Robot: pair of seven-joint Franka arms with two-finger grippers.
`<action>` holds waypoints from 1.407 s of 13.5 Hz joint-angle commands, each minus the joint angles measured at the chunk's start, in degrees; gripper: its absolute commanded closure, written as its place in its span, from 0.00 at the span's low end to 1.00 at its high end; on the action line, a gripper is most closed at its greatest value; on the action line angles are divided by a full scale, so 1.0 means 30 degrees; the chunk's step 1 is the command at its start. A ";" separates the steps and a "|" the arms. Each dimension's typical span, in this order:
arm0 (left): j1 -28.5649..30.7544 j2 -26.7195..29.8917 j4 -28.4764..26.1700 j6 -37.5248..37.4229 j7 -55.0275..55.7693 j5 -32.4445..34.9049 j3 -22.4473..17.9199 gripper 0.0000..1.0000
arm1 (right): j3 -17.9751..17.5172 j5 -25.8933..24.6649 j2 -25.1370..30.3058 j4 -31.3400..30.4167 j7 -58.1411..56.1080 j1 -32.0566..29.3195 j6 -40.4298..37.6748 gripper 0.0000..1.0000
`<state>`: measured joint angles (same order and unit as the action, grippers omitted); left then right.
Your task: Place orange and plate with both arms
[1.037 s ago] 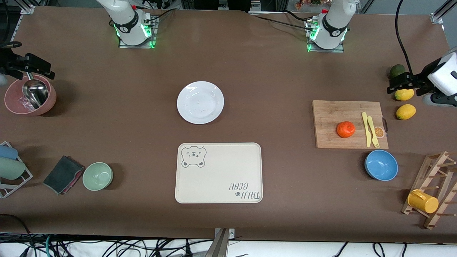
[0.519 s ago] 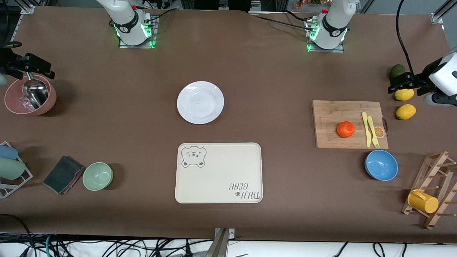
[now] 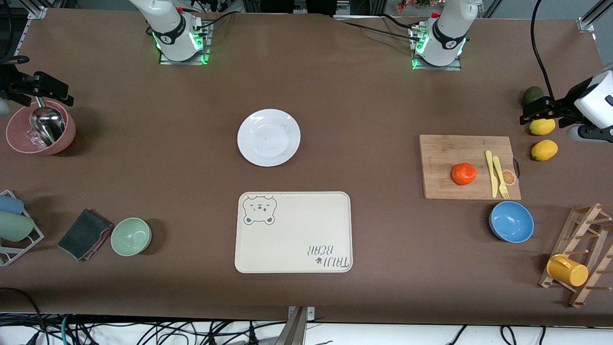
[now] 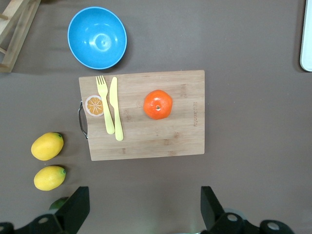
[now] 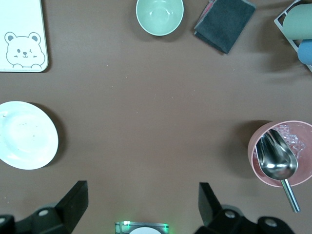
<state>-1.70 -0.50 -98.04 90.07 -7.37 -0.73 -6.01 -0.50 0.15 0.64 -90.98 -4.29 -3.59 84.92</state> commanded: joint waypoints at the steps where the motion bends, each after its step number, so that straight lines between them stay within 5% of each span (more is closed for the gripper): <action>1: 0.0099 0.0138 -0.0132 -0.0112 -0.0093 -0.0021 0.0100 0.00 | 0.0048 0.0301 -0.0097 0.0299 0.0082 -0.0033 -0.0329 0.00; 7: 0.0246 -0.2117 -0.0481 -0.0261 0.0171 0.0038 0.0159 0.00 | 0.0019 0.0301 -0.0097 0.0357 0.0111 -0.0033 -0.0417 0.00; 13: 0.0188 -0.2379 -0.5485 0.6586 0.0607 -0.0050 0.0188 0.00 | 0.0019 0.0330 -0.0097 0.0357 0.0082 -0.0033 -0.0358 0.00; 19: 0.0070 -0.3347 -0.6076 0.8290 0.0845 0.0008 0.0217 0.00 | 0.0019 0.0330 -0.0097 0.0357 0.0111 -0.0033 -0.0329 0.00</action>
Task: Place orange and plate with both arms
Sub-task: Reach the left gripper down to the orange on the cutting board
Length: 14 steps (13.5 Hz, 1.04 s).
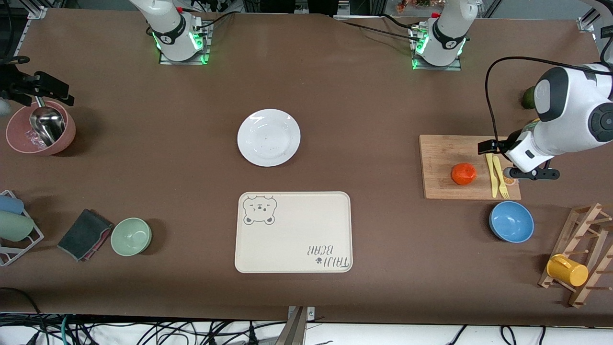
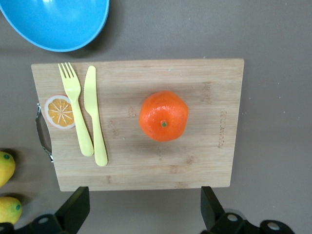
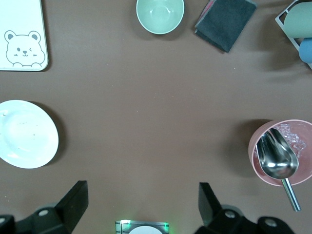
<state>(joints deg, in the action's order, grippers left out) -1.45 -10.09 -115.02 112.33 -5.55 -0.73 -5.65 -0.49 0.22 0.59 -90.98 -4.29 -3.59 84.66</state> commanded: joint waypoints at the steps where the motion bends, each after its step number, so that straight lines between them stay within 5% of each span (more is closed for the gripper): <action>1: -0.0014 -0.0239 -0.0711 0.1545 0.0240 0.0010 0.0095 0.00 | 0.0017 0.0308 -0.0080 0.0357 0.0082 -0.0033 -0.0272 0.00; 6: -0.0014 -0.1233 -0.2410 0.4912 0.0617 -0.0019 0.0096 0.00 | 0.0017 0.0308 -0.0080 0.0298 0.0082 -0.0033 -0.0330 0.00; 14: -0.0366 -0.4750 -0.2150 0.8115 0.2438 0.0332 0.0916 0.00 | 0.0134 0.0308 -0.0080 0.0298 0.0111 -0.0062 -0.0360 0.00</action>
<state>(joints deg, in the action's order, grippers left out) -2.49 -23.20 -122.09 135.83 1.22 -0.73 -2.91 -0.42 0.23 0.55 -90.98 -4.29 -3.61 84.43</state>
